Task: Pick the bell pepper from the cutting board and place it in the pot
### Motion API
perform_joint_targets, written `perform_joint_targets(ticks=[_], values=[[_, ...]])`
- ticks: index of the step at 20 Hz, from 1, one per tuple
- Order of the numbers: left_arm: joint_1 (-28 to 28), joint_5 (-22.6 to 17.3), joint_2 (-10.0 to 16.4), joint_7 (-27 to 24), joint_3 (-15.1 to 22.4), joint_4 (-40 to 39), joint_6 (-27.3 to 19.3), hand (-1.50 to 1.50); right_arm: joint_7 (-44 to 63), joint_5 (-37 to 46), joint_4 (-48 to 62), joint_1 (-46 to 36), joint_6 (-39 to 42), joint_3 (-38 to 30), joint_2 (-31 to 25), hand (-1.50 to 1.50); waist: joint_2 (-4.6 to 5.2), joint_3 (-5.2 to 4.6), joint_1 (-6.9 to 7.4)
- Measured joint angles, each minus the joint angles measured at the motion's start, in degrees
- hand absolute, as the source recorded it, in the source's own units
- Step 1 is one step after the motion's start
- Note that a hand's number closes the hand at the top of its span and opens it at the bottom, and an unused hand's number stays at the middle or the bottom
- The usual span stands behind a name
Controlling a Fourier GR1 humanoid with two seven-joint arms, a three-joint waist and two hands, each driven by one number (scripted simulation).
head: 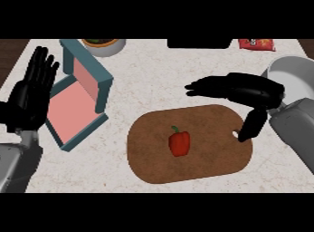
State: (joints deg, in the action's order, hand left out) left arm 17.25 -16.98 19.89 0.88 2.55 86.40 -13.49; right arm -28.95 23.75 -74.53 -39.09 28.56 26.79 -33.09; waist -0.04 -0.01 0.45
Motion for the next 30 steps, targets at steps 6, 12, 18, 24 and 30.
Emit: perform_joint_targets(ticks=[6, 12, 18, 24, 30], values=[[-0.75, 1.22, -1.14, -0.15, -0.53, 0.41, 0.33, 0.0, 7.31, 5.78, -1.16, 1.69, 1.43, 2.14, 5.42, -1.5, -0.02, -0.01, -0.23], [-0.36, 2.3, -2.26, 0.11, -1.58, 0.1, 1.53, 0.0, 7.77, 11.09, 1.0, 3.2, 3.07, 2.25, 9.53, -1.5, 0.04, 0.0, -0.24], [-1.17, 2.93, -2.79, 0.09, -3.23, 0.22, 3.37, 0.0, 4.57, 16.81, 1.69, 6.79, 0.25, 2.22, 12.89, -1.5, 0.04, 0.01, -0.26], [-1.7, 4.89, -4.35, 1.16, -3.6, 1.39, 3.3, 0.0, 3.95, 21.15, 0.68, 8.8, -0.28, 0.53, 15.94, -1.5, 0.02, 0.02, -0.31], [-2.44, 5.53, -4.97, 0.33, -4.73, 1.23, 4.66, 0.0, 4.98, 27.19, 3.73, 9.98, -3.48, 0.15, 18.44, -1.5, 0.05, 0.02, -0.27]])
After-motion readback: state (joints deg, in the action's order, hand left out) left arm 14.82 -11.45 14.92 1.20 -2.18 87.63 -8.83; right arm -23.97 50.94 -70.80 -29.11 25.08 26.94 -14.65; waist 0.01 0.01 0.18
